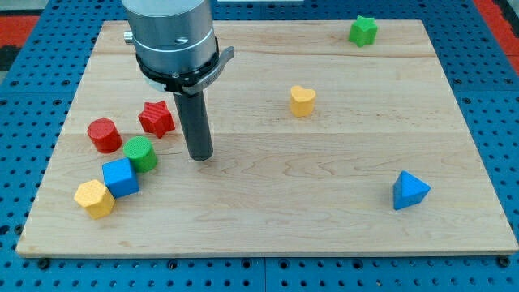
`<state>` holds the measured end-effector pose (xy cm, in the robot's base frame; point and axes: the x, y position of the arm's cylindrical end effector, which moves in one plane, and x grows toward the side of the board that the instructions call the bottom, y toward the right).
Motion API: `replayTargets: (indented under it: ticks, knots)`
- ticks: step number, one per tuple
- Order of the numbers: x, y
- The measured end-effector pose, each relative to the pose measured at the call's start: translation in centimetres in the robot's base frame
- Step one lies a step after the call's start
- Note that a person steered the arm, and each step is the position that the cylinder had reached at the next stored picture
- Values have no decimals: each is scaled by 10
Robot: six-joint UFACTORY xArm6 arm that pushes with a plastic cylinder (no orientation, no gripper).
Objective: Push the red star parallel to the blue triangle
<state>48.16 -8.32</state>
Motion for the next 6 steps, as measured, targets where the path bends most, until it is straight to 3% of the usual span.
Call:
replayTargets:
  ticks: [2, 4, 5, 6]
  knots:
    - [0, -6]
    - [-40, -79]
    - [-68, -82]
    - [-107, -144]
